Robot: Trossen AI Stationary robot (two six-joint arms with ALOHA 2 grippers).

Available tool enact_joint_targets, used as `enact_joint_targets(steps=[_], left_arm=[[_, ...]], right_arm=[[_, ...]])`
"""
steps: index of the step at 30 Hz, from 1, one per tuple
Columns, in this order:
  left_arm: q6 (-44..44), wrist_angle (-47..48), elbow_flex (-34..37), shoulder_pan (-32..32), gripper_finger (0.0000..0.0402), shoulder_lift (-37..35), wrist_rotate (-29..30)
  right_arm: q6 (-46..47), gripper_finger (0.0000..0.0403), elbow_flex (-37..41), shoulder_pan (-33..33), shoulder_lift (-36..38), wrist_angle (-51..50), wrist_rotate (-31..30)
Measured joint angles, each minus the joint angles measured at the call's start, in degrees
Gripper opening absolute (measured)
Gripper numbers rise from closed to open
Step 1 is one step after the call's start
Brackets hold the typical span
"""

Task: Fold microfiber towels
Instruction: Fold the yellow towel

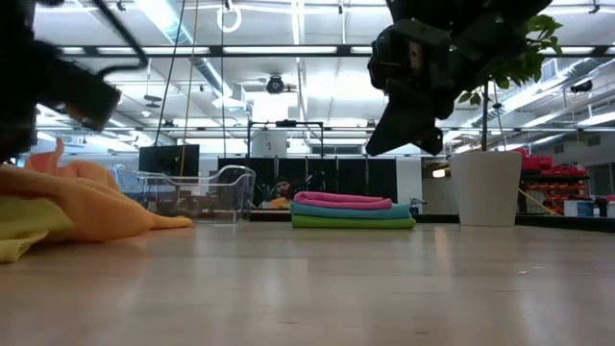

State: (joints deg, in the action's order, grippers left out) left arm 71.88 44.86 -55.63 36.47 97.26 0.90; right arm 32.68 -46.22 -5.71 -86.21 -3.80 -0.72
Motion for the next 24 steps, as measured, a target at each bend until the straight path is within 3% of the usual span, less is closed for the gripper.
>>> enact_joint_targets(steps=[3,7,9,17,24], left_arm=[[-0.38,0.03,-0.15,-0.46,0.0094,2.06,-2.30],[-0.48,1.93,-1.63,-1.42,0.0016,1.48,-1.74],[-1.61,4.41,-4.61,-2.27,0.0015,-0.73,0.54],[-15.59,8.22,-22.29,-8.30,0.0009,-9.45,21.01],[-26.07,6.63,-33.31,-16.68,0.0009,-10.45,21.33]], right_arm=[[-1.52,0.0007,0.00,2.27,0.00,1.28,2.46],[-2.51,0.0007,0.00,5.04,0.19,2.91,5.95],[-2.51,0.0007,0.00,5.81,0.56,3.08,7.12],[-4.77,0.0007,-0.07,2.67,1.89,1.35,8.50],[-0.48,0.0007,-0.05,-2.80,2.45,-3.54,7.83]])
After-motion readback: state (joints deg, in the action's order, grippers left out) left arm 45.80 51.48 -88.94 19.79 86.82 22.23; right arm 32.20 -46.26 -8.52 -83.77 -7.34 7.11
